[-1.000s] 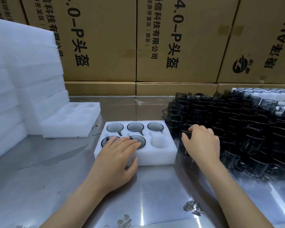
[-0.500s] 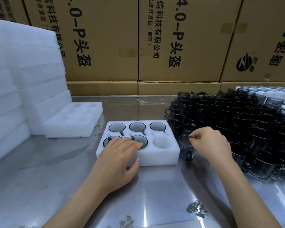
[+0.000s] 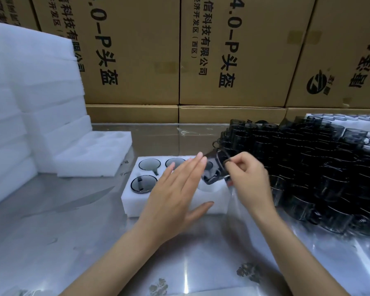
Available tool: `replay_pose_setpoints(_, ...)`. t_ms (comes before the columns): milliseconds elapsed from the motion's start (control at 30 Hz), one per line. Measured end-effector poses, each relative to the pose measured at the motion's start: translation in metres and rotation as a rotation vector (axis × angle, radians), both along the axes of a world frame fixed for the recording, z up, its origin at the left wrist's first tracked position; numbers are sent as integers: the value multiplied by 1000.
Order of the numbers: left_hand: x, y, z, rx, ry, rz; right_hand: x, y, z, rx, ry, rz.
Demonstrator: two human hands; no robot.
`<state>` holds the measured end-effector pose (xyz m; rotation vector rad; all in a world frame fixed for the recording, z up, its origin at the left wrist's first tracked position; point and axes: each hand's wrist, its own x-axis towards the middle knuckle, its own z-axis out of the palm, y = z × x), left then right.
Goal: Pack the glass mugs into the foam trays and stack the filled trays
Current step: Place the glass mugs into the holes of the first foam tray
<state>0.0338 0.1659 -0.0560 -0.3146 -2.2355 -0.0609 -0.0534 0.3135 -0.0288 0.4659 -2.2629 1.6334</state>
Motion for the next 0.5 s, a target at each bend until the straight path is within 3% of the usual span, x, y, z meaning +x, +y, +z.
replay_pose_setpoints(133, -16, 16, 10, 157, 35, -87, 7, -6, -1, -44, -100, 228)
replay_pose_setpoints(233, -17, 21, 12, 569, -78, -212, 10, -2, 4, -165, -52, 334)
replay_pose_setpoints(300, -17, 19, 11, 757, -154, -273, 10, 4, 7, -205, -131, 524)
replay_pose_setpoints(400, -15, 9, 10, 787, -170, -263, 11, 9, 9, -84, -196, 726)
replay_pose_setpoints(500, -13, 0, 11, 674, -127, -215, 9, 8, 8, 18, -127, 659)
